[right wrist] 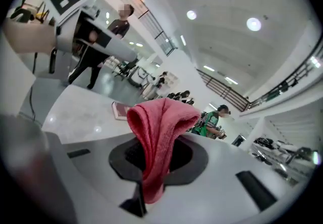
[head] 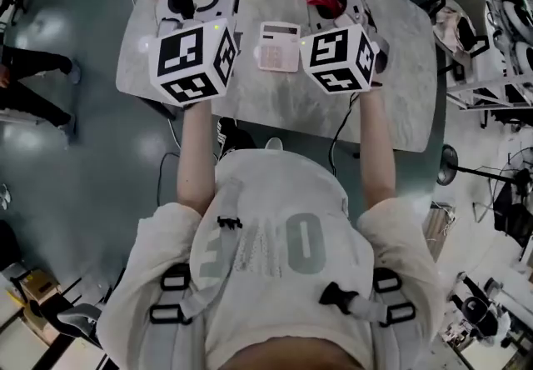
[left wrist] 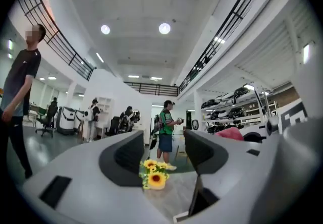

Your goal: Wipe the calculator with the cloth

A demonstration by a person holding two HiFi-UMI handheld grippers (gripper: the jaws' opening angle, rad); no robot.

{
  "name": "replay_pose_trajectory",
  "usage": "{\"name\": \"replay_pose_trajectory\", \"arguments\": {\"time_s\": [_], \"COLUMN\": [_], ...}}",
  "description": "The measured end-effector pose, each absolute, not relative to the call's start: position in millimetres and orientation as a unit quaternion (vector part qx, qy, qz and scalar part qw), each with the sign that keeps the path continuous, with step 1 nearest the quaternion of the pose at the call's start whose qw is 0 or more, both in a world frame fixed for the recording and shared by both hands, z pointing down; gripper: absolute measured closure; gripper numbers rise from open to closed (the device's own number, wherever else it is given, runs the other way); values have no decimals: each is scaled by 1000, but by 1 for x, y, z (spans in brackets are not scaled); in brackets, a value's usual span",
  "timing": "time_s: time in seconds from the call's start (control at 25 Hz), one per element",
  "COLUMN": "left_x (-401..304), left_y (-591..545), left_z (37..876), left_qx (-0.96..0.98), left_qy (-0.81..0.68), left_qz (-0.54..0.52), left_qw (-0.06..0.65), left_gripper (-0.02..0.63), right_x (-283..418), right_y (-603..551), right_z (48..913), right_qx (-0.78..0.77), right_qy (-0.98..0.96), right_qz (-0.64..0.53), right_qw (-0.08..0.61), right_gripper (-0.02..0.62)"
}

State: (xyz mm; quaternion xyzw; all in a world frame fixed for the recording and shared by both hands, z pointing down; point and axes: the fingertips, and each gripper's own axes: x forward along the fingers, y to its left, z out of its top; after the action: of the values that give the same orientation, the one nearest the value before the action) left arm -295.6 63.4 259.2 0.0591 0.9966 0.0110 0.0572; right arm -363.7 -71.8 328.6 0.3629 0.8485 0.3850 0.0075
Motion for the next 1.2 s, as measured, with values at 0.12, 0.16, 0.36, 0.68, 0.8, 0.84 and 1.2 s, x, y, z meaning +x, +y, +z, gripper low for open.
{"name": "replay_pose_trajectory", "arguments": {"time_s": [0.12, 0.16, 0.36, 0.68, 0.8, 0.84, 1.2], "left_x": [-275, -269, -239, -218, -216, -216, -220], "left_y": [34, 26, -5, -9, -5, -5, -3], "left_z": [239, 237, 233, 245, 253, 254, 250], "left_qx": [55, 56, 59, 58, 64, 65, 74], "left_qy": [993, 992, 988, 987, 987, 987, 986], "left_qz": [-19, -26, -64, -64, -70, -71, -70], "left_qw": [101, 109, 124, 136, 130, 128, 133], "left_gripper": [385, 391, 517, 585, 585, 584, 585], "right_x": [-344, -336, -305, -281, -278, -277, -281], "right_y": [-101, -109, -146, -186, -195, -196, -194], "right_z": [296, 288, 266, 291, 314, 318, 314], "right_qx": [338, 332, 299, 271, 270, 269, 271], "right_qy": [887, 896, 928, 954, 958, 958, 958], "right_qz": [310, 289, 205, 111, 92, 90, 90], "right_qw": [47, 57, 88, 63, 34, 28, 32], "right_gripper": [538, 538, 538, 538, 540, 540, 540]}}
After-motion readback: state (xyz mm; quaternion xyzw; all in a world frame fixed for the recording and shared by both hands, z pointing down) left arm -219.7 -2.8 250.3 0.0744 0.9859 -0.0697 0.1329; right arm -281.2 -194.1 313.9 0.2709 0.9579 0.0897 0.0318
